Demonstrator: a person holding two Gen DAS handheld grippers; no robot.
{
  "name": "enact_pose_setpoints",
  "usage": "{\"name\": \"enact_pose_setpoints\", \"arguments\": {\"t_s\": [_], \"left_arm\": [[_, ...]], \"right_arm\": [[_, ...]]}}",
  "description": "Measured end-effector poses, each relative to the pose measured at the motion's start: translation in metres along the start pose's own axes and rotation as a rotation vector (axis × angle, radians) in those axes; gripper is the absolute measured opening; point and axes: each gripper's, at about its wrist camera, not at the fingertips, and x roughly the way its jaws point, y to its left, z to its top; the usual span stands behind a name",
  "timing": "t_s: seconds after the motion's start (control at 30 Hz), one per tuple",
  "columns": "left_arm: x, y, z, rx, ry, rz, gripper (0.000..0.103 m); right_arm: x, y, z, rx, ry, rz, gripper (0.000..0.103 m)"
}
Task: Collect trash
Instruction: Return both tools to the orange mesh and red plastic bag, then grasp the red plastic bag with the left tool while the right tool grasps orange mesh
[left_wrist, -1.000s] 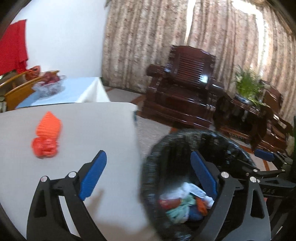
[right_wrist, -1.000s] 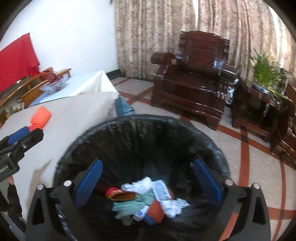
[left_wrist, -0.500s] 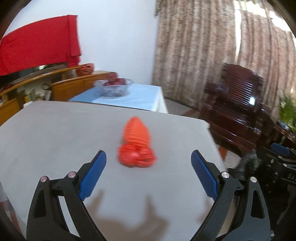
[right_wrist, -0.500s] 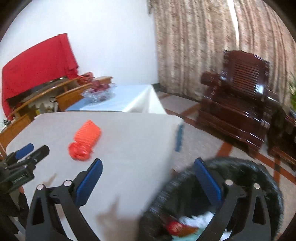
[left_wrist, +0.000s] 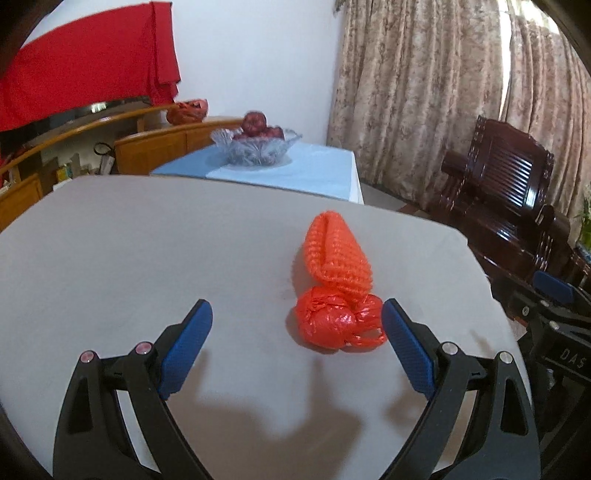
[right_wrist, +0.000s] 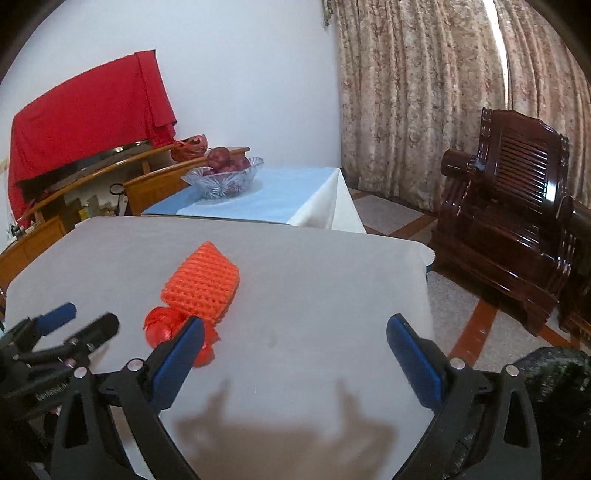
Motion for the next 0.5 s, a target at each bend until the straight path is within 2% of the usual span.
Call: {"name": "enact_pose_setpoints", "arguments": {"t_s": [0.07, 0.13, 0.37, 0.5], "left_arm": [[0.012, 0.000, -0.003, 0.002, 0.016, -0.006, 0.090], [0.026, -0.002, -0.003, 0.004, 0.046, -0.015, 0.085], [0.064, -0.007, -0.008, -0.015, 0.168, -0.070, 0.076], [0.076, -0.012, -0.011, -0.013, 0.223, -0.097, 0.051]], "right_arm": [[0.007, -0.001, 0.000, 0.005, 0.005, -0.003, 0.097], [0.013, -0.004, 0.000, 0.005, 0.007, -0.006, 0.097], [0.025, -0.006, -0.002, 0.000, 0.020, -0.010, 0.097], [0.029, -0.006, -0.003, -0.002, 0.026, -0.007, 0.097]]}}
